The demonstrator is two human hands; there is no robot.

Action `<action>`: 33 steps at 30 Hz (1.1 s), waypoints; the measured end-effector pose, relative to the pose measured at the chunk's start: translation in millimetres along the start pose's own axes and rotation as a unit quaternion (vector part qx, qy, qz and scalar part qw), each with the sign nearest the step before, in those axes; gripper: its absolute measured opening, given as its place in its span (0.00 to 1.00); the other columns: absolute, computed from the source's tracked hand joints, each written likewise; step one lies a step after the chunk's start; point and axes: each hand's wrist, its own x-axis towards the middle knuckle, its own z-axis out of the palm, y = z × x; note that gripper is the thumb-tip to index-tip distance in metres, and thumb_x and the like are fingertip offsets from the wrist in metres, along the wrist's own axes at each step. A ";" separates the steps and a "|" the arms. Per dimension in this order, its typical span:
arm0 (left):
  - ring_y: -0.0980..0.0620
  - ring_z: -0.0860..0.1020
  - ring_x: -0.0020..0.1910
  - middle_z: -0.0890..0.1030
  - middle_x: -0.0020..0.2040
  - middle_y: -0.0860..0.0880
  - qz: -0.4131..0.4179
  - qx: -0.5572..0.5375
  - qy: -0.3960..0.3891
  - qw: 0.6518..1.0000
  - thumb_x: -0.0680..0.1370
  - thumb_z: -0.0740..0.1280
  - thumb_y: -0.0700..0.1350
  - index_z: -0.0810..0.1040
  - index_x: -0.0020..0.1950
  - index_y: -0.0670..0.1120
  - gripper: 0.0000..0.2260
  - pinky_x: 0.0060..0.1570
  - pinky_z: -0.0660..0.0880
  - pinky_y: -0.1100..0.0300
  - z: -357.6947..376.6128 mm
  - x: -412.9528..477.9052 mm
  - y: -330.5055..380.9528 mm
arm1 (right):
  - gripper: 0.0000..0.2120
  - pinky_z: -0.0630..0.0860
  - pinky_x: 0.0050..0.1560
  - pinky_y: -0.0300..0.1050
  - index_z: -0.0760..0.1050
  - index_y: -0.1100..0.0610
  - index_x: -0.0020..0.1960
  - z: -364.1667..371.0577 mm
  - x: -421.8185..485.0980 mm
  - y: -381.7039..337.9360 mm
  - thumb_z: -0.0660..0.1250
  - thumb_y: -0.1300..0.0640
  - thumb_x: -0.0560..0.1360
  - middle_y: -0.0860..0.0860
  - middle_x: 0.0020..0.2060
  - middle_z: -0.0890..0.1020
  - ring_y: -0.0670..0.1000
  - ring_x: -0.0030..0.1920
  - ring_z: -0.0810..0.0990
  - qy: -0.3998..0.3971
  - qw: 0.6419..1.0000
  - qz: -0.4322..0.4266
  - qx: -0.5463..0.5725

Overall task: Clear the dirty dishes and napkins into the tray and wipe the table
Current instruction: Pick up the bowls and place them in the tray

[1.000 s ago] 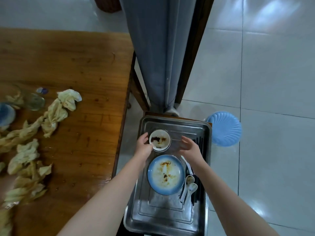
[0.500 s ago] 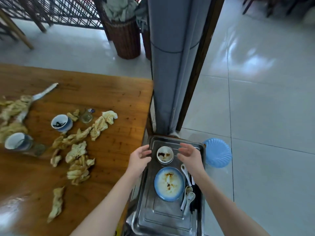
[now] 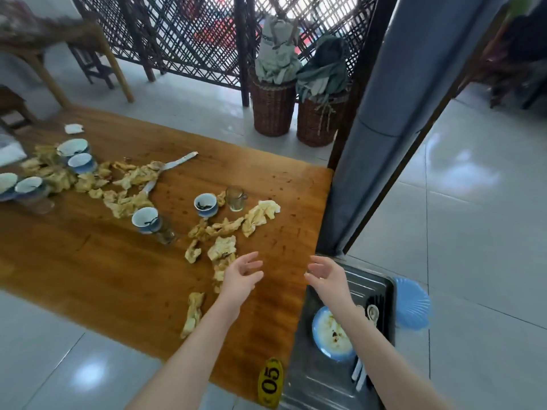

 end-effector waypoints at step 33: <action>0.47 0.77 0.60 0.78 0.62 0.47 0.026 -0.027 0.167 0.985 0.78 0.68 0.42 0.73 0.67 0.47 0.17 0.61 0.74 0.50 -463.7 -64.3 -49.8 | 0.18 0.74 0.45 0.33 0.75 0.52 0.62 363.2 -77.5 -163.0 0.71 0.62 0.73 0.47 0.50 0.80 0.44 0.50 0.78 -0.111 0.986 -0.103 -0.063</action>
